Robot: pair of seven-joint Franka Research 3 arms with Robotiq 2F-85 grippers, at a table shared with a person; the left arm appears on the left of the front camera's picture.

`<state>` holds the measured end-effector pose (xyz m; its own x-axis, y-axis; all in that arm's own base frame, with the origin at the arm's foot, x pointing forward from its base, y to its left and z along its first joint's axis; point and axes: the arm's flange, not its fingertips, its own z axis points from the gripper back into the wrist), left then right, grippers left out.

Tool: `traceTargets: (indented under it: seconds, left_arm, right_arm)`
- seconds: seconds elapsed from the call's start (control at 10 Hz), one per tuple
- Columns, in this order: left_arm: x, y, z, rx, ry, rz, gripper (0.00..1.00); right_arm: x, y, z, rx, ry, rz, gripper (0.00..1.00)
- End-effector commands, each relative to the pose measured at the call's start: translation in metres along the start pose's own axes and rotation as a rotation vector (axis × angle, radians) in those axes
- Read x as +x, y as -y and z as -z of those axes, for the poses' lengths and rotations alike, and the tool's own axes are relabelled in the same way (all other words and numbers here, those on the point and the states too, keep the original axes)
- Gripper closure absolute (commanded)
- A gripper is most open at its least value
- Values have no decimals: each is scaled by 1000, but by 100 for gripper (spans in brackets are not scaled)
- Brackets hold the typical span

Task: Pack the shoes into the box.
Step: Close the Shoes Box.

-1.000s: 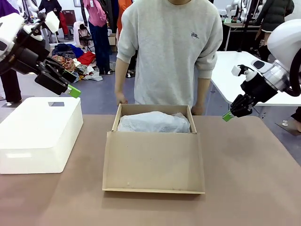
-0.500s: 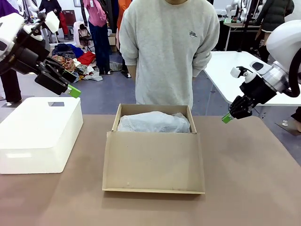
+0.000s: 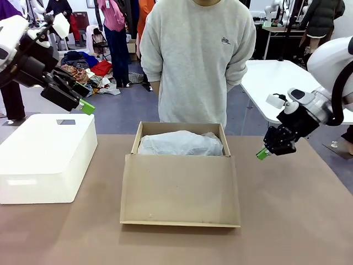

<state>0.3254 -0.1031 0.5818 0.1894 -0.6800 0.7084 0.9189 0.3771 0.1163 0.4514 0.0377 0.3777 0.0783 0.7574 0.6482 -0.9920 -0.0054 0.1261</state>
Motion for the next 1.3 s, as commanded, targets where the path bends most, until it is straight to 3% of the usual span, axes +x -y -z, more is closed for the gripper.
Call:
traceTargets:
  seconds: [0.0,0.6,1.2]
  left_arm:
    - [0,-1,0,-11,14,13,0]
    - [0,-1,0,-11,14,13,0]
    - [0,-1,0,-11,14,13,0]
  right_arm:
    - [-9,0,12,-18,57,-11,100]
    - [-20,-11,53,-29,124,23,100]
    - [-29,-13,90,23,124,44,100]
